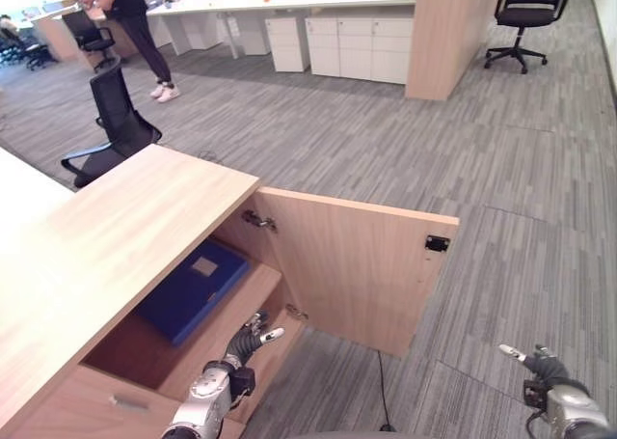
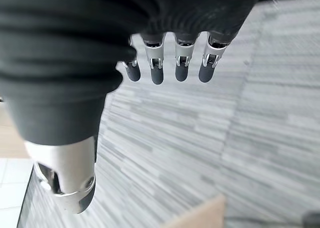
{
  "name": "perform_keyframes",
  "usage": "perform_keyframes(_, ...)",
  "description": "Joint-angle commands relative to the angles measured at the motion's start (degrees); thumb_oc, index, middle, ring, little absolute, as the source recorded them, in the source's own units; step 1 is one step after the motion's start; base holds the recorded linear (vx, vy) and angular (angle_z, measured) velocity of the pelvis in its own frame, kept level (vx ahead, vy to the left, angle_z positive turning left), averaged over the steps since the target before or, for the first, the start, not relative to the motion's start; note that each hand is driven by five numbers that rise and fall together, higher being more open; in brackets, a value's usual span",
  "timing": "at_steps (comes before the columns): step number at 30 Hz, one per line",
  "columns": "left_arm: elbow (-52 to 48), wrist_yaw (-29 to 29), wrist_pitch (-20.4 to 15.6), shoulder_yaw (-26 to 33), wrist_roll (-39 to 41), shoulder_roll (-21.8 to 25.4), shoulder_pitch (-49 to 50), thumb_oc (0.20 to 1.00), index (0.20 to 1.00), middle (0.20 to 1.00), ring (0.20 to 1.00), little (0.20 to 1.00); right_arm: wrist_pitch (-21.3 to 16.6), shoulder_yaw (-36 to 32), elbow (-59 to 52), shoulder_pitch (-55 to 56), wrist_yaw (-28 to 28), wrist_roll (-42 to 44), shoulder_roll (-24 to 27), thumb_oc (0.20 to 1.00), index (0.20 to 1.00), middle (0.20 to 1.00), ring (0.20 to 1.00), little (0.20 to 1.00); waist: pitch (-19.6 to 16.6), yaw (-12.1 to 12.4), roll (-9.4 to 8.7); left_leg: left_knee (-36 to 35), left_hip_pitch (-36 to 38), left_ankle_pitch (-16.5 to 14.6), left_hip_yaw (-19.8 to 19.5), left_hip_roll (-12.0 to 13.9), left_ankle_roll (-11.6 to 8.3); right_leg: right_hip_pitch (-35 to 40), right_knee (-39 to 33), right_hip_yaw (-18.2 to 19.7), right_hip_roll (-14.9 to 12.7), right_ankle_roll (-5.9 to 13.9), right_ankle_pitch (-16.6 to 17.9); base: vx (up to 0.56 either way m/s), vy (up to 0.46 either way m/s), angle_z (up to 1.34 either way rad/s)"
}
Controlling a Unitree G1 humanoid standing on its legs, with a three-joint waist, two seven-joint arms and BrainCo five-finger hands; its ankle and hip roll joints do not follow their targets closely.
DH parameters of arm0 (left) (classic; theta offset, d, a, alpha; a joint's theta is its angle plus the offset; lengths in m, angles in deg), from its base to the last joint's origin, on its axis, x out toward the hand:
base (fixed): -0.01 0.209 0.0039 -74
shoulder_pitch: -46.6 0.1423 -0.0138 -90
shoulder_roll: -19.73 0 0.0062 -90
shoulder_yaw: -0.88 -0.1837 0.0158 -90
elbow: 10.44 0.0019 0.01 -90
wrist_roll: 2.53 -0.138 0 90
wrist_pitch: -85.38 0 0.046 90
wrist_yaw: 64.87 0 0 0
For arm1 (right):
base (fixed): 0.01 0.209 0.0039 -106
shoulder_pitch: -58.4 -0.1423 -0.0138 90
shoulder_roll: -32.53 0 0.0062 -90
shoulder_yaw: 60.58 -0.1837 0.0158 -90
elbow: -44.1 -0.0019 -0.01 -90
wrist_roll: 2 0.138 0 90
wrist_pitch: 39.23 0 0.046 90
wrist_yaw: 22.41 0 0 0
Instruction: Put the empty folder in the office cabinet
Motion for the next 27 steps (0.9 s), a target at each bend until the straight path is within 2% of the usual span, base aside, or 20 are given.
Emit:
perform_keyframes(1,-4.13,-1.6,-2.57,-1.44,-1.2,1.03,-1.09,1.0,1.0,1.0,1.0,1.0,-2.16,2.64,5.08,-7.2,-0.43,1.47,1.25,1.0,1.0,1.0,1.0,1.0,-0.88,1.63,-4.5,0.7,1.79,-2.14,0.64,1.69,-2.21,2.47,0.07,4.07,-4.32,7.37,-5.2,0.0,0.009,0.05)
perform_keyframes(7,-5.54,-2.61,-2.13,-3.3,-0.74,1.92,0.06,1.0,1.0,1.0,1.0,1.0,-1.61,6.07,6.4,-15.01,-0.36,0.83,4.85,1.0,1.0,1.0,1.0,1.0,-1.16,3.32,-5.02,0.7,1.63,-2.0,-0.21,1.64,-2.19,2.92,0.07,3.38,-4.47,7.44,-5.33,0.01,0.009,0.09)
perform_keyframes(8,-6.73,-2.99,-1.82,-4.13,-0.24,2.58,0.64,1.0,1.0,1.0,1.0,1.0,-1.26,7.65,7.15,-19.42,-0.6,1.29,6.32,1.0,1.0,1.0,1.0,1.0,-1.29,4.48,-5.25,0.7,1.37,-1.73,-0.97,1.6,-2.22,3.08,0.07,2.76,-4.56,7.37,-5.37,0.01,-0.001,0.19)
perform_keyframes(13,-9.42,-3.82,-1.21,-5.12,0.54,3.64,1.48,1.0,1.0,1.0,1.0,1.0,-0.93,10.03,8.06,-25.11,-0.85,1.79,7.57,1.0,1.0,1.0,1.0,1.0,-1.31,5.95,-5.27,0.7,0.72,-1.35,-2.35,1.4,-2.33,3.39,0.07,1.58,-4.74,7.25,-5.49,0.01,-0.003,0.15)
perform_keyframes(16,-11.01,-4.32,-0.74,-5.51,1.1,4.29,1.95,1.0,1.0,1.0,1.0,1.0,-0.65,11.7,8.21,-28.6,-0.83,2.05,7.28,1.0,1.0,1.0,1.0,1.0,-1.24,6.95,-5.05,0.7,0.11,-0.94,-3.41,1.27,-2.44,3.47,0.07,0.6,-4.91,7.13,-5.55,0.0,-0.006,0.22)
perform_keyframes(17,-11.88,-4.39,-0.53,-5.9,1.48,4.65,2.02,1.0,1.0,1.0,1.0,1.0,-0.6,12.76,8.23,-30.8,-1.05,2.49,6.52,1.0,1.0,1.0,1.0,1.0,-1.1,7.94,-4.93,0.7,-0.51,-0.56,-4.33,1.03,-2.46,3.47,0.07,-0.21,-5.01,6.99,-5.54,-0.01,-0.009,0.35)
perform_keyframes(24,-12.4,-4.61,0.08,-7.35,1.2,4.66,1.51,1.0,1.0,1.0,1.0,1.0,-0.03,13.78,8.63,-32.26,-1.19,3.06,3.9,1.0,1.0,1.0,1.0,1.0,-0.91,9.71,-4.37,0.7,-2.05,0.33,-7.35,0.52,-2.61,3.89,0.07,-2.79,-5.46,6.77,-5.82,0.0,-0.005,0.28)
perform_keyframes(27,-12.49,-4.47,0.42,-7.71,1.3,4.63,1.31,1.0,1.0,1.0,1.0,1.0,0.17,13.24,8.61,-31.28,-1.39,4.1,0.52,1.0,1.0,1.0,1.0,1.0,-0.9,10.82,-3.96,0.7,-2.57,0.66,-9.64,0.14,-2.64,4.76,0.07,-4.9,-5.51,6.39,-6.2,0.03,-0.011,0.24)
